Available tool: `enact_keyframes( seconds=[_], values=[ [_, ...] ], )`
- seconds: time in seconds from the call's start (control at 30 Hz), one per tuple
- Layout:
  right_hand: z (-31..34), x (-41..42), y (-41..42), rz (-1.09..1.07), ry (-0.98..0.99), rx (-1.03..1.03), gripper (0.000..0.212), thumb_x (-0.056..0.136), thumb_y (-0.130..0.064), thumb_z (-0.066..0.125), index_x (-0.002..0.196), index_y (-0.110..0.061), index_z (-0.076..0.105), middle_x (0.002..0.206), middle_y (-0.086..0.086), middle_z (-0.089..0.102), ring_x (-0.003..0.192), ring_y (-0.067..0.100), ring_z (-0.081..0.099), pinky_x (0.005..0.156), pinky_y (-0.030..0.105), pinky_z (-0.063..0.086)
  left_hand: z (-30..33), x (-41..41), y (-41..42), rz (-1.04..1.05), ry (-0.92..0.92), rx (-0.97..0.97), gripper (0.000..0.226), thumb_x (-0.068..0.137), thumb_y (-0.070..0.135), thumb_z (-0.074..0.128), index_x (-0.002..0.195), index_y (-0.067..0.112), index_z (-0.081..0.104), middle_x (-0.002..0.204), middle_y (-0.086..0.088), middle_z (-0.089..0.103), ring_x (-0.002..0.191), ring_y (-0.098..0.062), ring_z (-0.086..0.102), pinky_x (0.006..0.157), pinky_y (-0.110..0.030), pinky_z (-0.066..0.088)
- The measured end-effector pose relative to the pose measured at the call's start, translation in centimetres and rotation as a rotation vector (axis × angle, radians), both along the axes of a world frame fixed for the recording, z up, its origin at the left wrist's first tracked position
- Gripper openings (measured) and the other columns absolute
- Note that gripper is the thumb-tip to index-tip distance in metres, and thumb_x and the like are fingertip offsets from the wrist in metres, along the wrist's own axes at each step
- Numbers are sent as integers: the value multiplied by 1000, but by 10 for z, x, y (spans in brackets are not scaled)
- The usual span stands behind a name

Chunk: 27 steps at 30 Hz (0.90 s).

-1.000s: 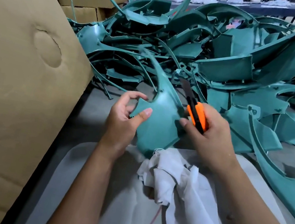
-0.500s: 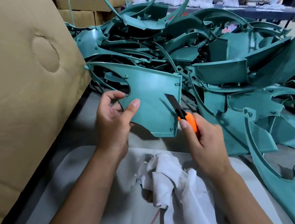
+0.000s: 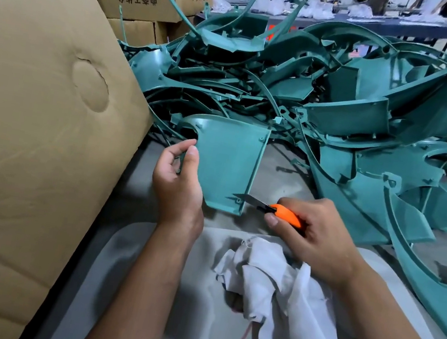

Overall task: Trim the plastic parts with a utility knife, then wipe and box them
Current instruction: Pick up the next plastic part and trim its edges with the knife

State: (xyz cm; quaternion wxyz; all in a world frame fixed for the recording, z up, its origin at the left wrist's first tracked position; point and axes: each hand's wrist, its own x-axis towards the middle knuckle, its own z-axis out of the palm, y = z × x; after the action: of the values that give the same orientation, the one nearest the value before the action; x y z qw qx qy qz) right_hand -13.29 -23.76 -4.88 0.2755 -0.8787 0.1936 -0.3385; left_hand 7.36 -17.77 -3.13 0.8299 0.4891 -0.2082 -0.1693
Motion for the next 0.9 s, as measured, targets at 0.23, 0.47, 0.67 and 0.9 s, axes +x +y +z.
enact_keyframes(
  seconds=[0.23, 0.47, 0.67, 0.9],
  values=[
    [2, 0, -6, -206, -71, -125, 41, 103, -52, 52, 68, -36, 41, 53, -10, 41, 49, 14, 45, 50, 26, 31, -6, 2, 3, -180, -18, 130, 14, 100, 8, 61, 96, 17, 71, 84, -3, 77, 73, -16, 71, 61, -29, 58],
    [-4, 2, -21, -577, -87, -63, 54, 104, -52, 52, 62, -23, 37, 50, -6, 39, 48, 12, 37, 52, 33, 29, -5, -1, 4, -268, 12, 131, 14, 100, 6, 60, 98, 13, 71, 86, -7, 75, 71, -17, 69, 62, -28, 57],
    [4, -4, -17, -499, -153, -79, 42, 107, -43, 51, 71, -25, 39, 54, -6, 40, 49, 14, 39, 50, 25, 30, -5, 4, 2, -36, -65, 151, 10, 93, 13, 66, 93, 21, 72, 97, -8, 76, 90, -27, 73, 80, -44, 60],
    [-2, 13, 3, -290, 0, -122, 32, 108, -43, 47, 83, -22, 47, 58, -4, 47, 51, 19, 46, 51, 43, 39, -12, -8, -19, -136, 152, 208, 18, 91, 3, 75, 100, 15, 65, 99, -9, 71, 88, -27, 70, 87, -56, 57]
  ],
)
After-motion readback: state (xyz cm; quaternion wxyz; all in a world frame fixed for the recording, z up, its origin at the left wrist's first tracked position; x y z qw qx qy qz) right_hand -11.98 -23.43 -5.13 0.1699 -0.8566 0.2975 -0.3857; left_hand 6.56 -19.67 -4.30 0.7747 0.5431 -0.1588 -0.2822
